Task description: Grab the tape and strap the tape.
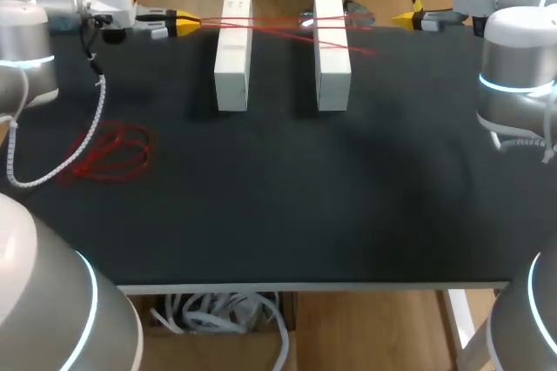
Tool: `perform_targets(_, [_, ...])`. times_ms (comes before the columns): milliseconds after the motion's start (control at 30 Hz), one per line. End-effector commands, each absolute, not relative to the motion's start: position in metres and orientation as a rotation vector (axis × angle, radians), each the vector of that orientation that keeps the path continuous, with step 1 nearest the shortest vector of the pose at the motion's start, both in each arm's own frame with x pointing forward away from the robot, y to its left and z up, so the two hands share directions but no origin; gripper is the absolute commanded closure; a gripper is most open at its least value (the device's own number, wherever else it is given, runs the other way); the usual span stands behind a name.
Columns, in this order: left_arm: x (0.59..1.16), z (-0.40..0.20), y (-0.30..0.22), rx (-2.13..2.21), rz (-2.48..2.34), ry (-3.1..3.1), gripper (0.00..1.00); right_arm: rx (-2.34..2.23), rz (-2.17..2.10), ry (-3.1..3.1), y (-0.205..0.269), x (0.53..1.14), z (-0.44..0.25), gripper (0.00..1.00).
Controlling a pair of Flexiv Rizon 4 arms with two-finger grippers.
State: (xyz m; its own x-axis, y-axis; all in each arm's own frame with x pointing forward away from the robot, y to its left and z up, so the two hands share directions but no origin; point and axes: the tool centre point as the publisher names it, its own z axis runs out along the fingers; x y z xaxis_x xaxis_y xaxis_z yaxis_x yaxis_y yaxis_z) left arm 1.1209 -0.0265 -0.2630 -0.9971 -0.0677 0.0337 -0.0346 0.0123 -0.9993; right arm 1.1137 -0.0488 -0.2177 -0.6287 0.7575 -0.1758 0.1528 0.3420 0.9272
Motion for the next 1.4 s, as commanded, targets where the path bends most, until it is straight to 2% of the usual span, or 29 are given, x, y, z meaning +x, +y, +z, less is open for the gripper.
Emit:
perform_targets(33, [1.092, -0.241, -0.031, -0.216, -2.115, 2.183, 1.0, 0.793, 1.292, 2.007, -0.049, 1.114, -0.217, 0.0])
perform_targets(633, [1.046, -0.177, -0.047, -0.304, -2.218, 2.056, 1.0, 0.793, 1.292, 2.007, -0.049, 1.114, -0.217, 0.0])
perform_targets(1400, [1.038, -0.168, -0.046, -0.4, -2.206, 2.065, 1.0, 0.793, 1.292, 2.007, -0.049, 1.114, -0.217, 0.0])
